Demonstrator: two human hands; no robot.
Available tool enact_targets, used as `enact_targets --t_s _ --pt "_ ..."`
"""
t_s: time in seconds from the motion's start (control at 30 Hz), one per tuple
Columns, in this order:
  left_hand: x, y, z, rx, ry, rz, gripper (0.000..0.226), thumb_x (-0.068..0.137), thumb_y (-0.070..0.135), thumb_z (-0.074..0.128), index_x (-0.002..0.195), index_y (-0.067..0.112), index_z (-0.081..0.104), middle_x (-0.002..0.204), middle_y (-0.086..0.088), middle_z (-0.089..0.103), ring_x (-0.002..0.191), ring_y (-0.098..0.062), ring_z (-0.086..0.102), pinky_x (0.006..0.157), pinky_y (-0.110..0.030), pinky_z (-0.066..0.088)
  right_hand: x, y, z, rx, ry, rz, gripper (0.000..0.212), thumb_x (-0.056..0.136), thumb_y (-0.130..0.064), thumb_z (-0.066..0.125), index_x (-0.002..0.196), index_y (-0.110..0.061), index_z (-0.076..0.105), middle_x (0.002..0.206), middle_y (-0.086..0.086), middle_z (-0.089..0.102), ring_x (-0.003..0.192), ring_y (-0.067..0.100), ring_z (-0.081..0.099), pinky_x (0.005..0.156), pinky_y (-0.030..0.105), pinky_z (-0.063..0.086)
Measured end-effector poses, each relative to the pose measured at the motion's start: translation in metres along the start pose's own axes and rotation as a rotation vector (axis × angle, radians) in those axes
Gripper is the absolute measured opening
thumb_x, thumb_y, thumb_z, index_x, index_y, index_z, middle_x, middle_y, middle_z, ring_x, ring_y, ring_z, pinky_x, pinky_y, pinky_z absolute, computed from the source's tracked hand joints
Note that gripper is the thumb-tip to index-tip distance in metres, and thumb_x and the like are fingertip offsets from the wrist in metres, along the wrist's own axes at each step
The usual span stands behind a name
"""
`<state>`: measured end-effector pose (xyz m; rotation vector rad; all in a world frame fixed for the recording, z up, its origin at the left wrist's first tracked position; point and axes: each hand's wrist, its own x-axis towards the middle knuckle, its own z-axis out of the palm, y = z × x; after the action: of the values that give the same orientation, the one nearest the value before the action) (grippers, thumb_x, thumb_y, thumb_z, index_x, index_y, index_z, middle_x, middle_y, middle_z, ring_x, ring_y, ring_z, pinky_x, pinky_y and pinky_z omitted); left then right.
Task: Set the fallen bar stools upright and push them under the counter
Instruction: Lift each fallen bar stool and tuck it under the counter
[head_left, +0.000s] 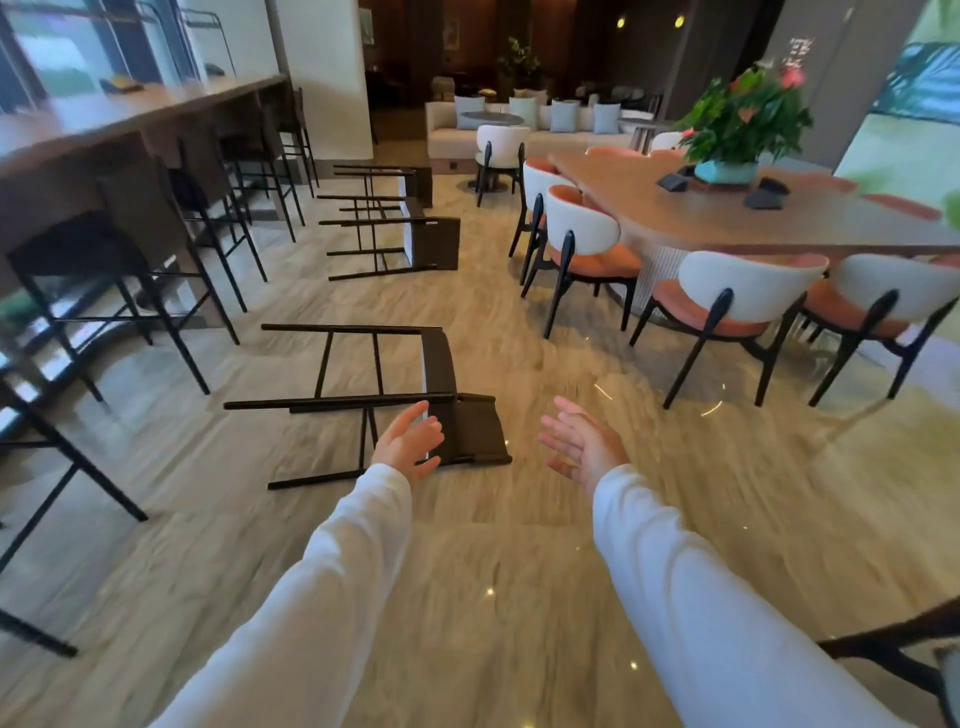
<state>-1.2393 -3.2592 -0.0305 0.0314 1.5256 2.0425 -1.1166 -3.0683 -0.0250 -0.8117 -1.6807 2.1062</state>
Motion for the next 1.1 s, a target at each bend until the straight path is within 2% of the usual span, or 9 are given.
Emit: enact_targets --t_s 0.13,0.27,0.5,0.67,0.8,0.93,1.1 --pt "0.052 0.001 0.037 -0.009 -0.016 -0.018 0.036 0.090 0.004 0.054 0.123 0.019 0.053 0.129 -0.010 0.055 0.119 -0.027 0.054 0.099 -0.042 0.042 0.053 -0.011 -0.021 0.002 0.001 0.009 0.021 0.091 -0.025 0.053 0.103 -0.041 0.060 0.108 -0.004 0.069 0.099 0.016 0.068 0.065 0.028 0.055" --pt "0.107 0.005 0.062 0.016 -0.030 -0.030 0.041 0.091 0.004 0.053 0.131 0.013 0.050 0.131 -0.010 0.054 0.120 -0.027 0.053 0.102 -0.043 0.041 0.113 -0.020 -0.033 0.000 0.009 0.011 0.022 0.092 -0.023 0.052 0.101 -0.042 0.060 0.105 -0.005 0.070 0.093 0.013 0.070 0.066 0.029 0.057" --pt "0.229 0.025 0.104 0.023 -0.024 -0.041 0.039 0.091 0.003 0.054 0.129 0.012 0.050 0.130 -0.011 0.054 0.119 -0.027 0.053 0.098 -0.042 0.042 0.236 -0.042 -0.045 0.015 0.029 0.023 0.021 0.092 -0.022 0.053 0.104 -0.038 0.060 0.105 -0.003 0.071 0.091 0.014 0.071 0.063 0.027 0.057" --pt "0.307 0.045 0.137 0.075 -0.051 -0.049 0.029 0.091 0.005 0.054 0.117 0.019 0.054 0.125 -0.007 0.055 0.112 -0.023 0.056 0.092 -0.038 0.044 0.314 -0.060 -0.054 0.041 0.053 0.054 0.020 0.092 -0.022 0.054 0.100 -0.038 0.062 0.101 -0.004 0.072 0.089 0.013 0.071 0.062 0.027 0.057" --pt "0.360 0.047 0.165 0.094 -0.051 -0.058 0.028 0.091 0.005 0.054 0.115 0.019 0.055 0.122 -0.007 0.057 0.107 -0.022 0.058 0.086 -0.036 0.044 0.371 -0.069 -0.069 0.055 0.057 0.082 0.020 0.092 -0.021 0.053 0.099 -0.037 0.063 0.098 -0.003 0.073 0.089 0.014 0.071 0.064 0.029 0.057" --pt "0.412 0.040 0.195 0.086 -0.029 -0.070 0.030 0.091 0.005 0.053 0.118 0.017 0.055 0.123 -0.009 0.056 0.108 -0.024 0.057 0.087 -0.036 0.047 0.430 -0.079 -0.091 0.043 0.037 0.089 0.020 0.091 -0.022 0.053 0.102 -0.037 0.063 0.098 -0.003 0.074 0.088 0.013 0.071 0.064 0.027 0.057" --pt "0.469 0.028 0.239 0.068 0.042 -0.051 0.030 0.094 0.004 0.047 0.118 0.019 0.055 0.117 -0.007 0.059 0.115 -0.026 0.056 0.095 -0.040 0.045 0.509 -0.094 -0.125 0.003 -0.033 0.123 0.020 0.092 -0.022 0.053 0.105 -0.035 0.062 0.103 0.000 0.072 0.093 0.017 0.069 0.068 0.030 0.056"
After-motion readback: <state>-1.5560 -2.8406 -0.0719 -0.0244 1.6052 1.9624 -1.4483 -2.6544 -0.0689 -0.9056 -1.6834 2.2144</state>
